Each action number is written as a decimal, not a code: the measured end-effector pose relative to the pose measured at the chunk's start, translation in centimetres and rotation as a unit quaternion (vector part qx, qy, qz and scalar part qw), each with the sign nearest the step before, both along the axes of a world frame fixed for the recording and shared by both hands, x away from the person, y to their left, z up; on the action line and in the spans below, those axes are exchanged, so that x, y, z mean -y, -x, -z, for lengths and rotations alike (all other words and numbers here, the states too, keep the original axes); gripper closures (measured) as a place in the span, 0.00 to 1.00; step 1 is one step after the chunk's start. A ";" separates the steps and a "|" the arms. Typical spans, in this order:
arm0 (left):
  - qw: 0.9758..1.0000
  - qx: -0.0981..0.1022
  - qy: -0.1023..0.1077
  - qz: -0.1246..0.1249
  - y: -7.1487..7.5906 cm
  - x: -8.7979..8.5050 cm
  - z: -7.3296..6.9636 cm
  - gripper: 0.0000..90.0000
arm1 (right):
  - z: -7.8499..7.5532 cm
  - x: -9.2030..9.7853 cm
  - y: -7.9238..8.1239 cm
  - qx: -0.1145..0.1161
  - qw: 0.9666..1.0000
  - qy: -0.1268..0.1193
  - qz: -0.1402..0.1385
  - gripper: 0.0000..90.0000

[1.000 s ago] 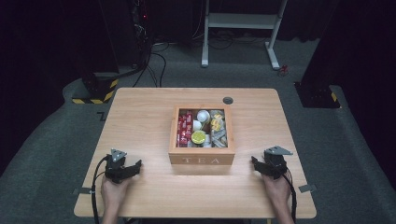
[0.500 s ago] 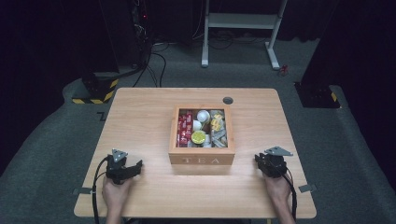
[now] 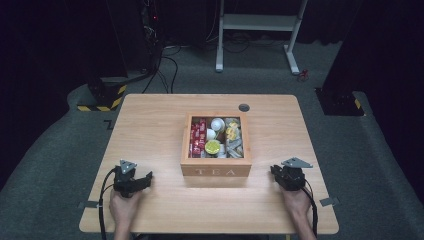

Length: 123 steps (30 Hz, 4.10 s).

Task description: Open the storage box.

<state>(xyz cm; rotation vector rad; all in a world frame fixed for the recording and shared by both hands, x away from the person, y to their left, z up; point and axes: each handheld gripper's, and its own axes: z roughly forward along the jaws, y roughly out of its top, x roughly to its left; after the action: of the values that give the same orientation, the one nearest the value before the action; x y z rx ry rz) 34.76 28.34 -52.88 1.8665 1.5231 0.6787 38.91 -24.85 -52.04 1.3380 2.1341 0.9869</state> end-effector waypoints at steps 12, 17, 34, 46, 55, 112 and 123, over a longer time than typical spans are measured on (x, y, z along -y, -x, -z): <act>1.000 0.000 0.000 0.000 0.0 0.0 0.0 0.24 | -0.6 -0.9 0.9 0.007 0.999 -0.016 -0.033 0.95; 1.000 0.000 0.000 0.000 0.0 0.0 0.0 0.24 | -0.3 -1.6 1.3 0.003 0.999 -0.018 -0.050 0.93; 1.000 0.000 0.000 0.000 0.0 0.0 0.0 0.24 | 0.1 -5.1 2.8 -0.001 0.993 -0.025 -0.113 0.73; 1.000 0.000 0.000 0.001 0.0 0.0 0.0 0.24 | -0.4 -6.5 3.1 -0.007 0.990 -0.033 -0.140 0.80; 1.000 0.000 0.000 0.001 0.0 0.0 0.0 0.24 | -0.9 -7.2 2.9 -0.004 0.987 -0.036 -0.155 0.89; 1.000 -0.001 0.000 0.002 0.0 0.0 0.0 0.24 | -3.8 -9.5 2.0 0.027 0.984 -0.063 -0.167 1.00; 1.000 -0.001 0.000 0.002 0.0 0.0 0.0 0.24 | -4.2 -9.6 2.1 0.036 0.983 -0.057 -0.170 1.00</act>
<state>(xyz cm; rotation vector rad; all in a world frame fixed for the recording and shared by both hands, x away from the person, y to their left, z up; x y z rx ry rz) 34.77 28.33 -52.87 1.8701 1.5198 0.6756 36.85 -15.28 -47.82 0.9851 2.3267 1.2861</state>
